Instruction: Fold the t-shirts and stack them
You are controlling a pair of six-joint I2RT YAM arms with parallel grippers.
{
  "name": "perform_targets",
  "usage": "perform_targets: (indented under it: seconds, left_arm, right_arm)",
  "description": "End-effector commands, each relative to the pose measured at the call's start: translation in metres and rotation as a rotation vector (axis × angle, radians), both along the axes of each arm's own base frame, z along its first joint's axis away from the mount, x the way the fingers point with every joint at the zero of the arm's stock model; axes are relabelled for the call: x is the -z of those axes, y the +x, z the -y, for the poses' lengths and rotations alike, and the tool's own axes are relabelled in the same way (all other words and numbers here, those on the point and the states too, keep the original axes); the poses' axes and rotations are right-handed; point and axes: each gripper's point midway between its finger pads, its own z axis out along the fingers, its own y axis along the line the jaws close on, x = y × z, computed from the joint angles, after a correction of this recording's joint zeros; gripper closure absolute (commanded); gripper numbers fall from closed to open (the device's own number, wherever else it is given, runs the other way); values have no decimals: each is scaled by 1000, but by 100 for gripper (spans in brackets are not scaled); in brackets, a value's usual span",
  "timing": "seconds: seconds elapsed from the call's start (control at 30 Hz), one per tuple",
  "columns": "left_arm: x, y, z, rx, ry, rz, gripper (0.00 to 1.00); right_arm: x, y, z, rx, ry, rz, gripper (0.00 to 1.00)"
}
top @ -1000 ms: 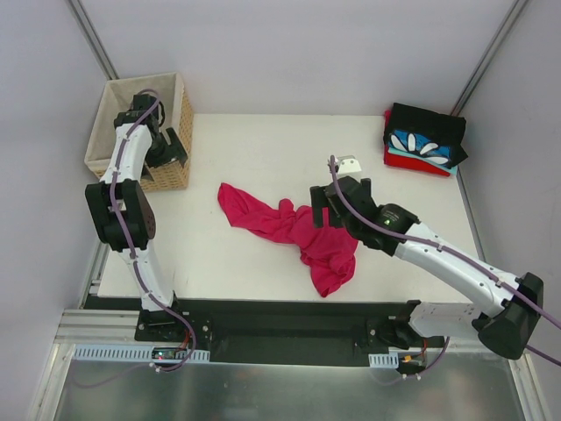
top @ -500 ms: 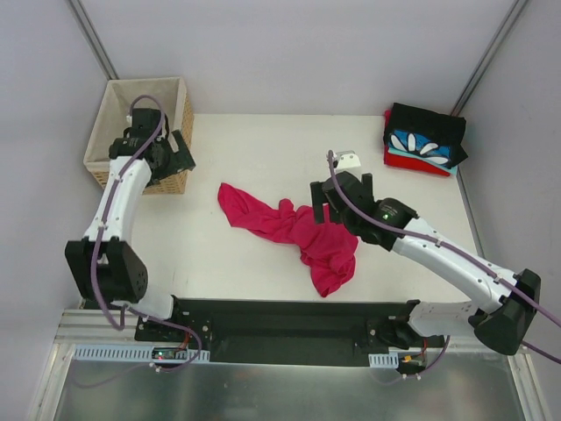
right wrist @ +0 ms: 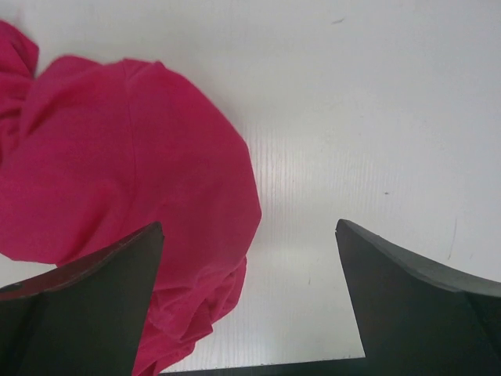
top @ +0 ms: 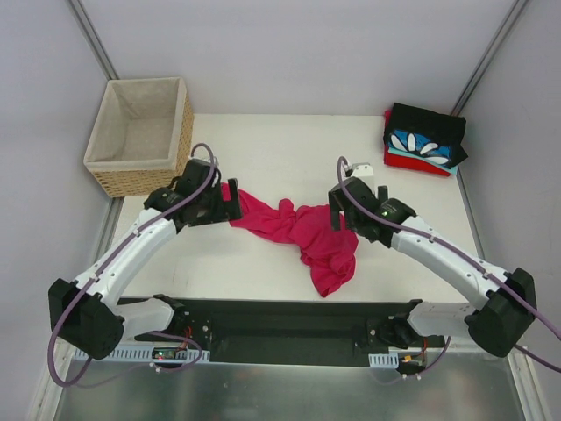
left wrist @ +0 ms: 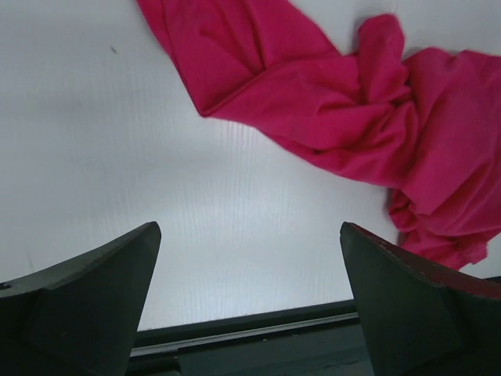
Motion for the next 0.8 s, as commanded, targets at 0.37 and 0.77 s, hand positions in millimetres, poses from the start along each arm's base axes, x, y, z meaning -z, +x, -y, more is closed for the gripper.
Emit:
perform_targets:
  seconds: [0.37,0.77]
  left_arm:
    - [84,-15,18,-41,107,-87,1]
    - [105,37,44,-48,145,-80,23]
  right_arm:
    - [71,-36,-15,-10,54,-206,3]
    - [52,-37,-12,-52,61,-140,3]
